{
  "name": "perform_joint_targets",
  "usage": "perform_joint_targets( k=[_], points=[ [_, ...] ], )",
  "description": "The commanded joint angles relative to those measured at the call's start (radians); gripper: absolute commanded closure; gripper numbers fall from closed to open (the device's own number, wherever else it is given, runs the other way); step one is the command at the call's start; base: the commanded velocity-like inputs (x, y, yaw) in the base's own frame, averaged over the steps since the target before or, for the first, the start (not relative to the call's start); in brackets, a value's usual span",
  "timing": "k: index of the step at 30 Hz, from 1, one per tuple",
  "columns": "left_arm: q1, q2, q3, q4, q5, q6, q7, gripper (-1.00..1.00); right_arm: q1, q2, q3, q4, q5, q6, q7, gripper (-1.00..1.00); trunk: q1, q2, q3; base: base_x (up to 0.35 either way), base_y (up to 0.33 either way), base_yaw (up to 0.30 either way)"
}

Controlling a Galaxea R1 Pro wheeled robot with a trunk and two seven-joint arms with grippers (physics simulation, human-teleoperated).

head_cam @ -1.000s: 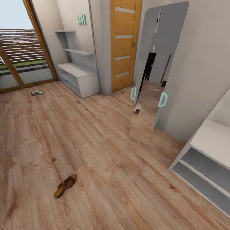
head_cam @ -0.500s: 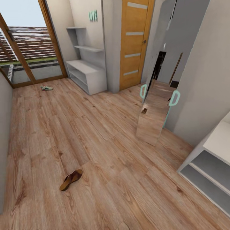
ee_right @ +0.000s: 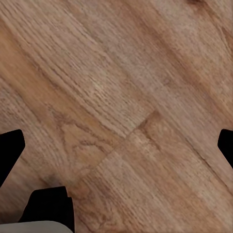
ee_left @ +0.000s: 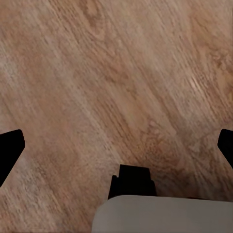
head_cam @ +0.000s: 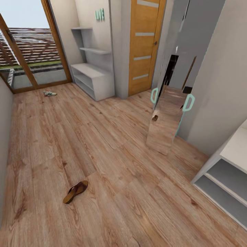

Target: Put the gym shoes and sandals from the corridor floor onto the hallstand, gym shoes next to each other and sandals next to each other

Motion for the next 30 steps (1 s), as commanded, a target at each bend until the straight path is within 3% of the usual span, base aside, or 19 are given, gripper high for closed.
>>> perform_joint_targets(
  k=[1, 30],
  points=[
    [-0.001, 0.0, -0.002, 0.001, 0.008, -0.003, 0.0, -1.0, 0.0, 0.0, -0.002, 0.001, 0.001, -0.003, 0.001, -1.0, 0.004, -0.008, -0.004, 0.0, 0.0, 0.0],
    [0.0, 0.0, -0.002, 0.001, 0.008, -0.003, 0.0, -1.0, 0.0, 0.0, 0.0, 0.001, -0.001, -0.006, 0.0, -1.0, 0.115, -0.211, -0.094, 0.0, 0.0, 0.004]
  ],
)
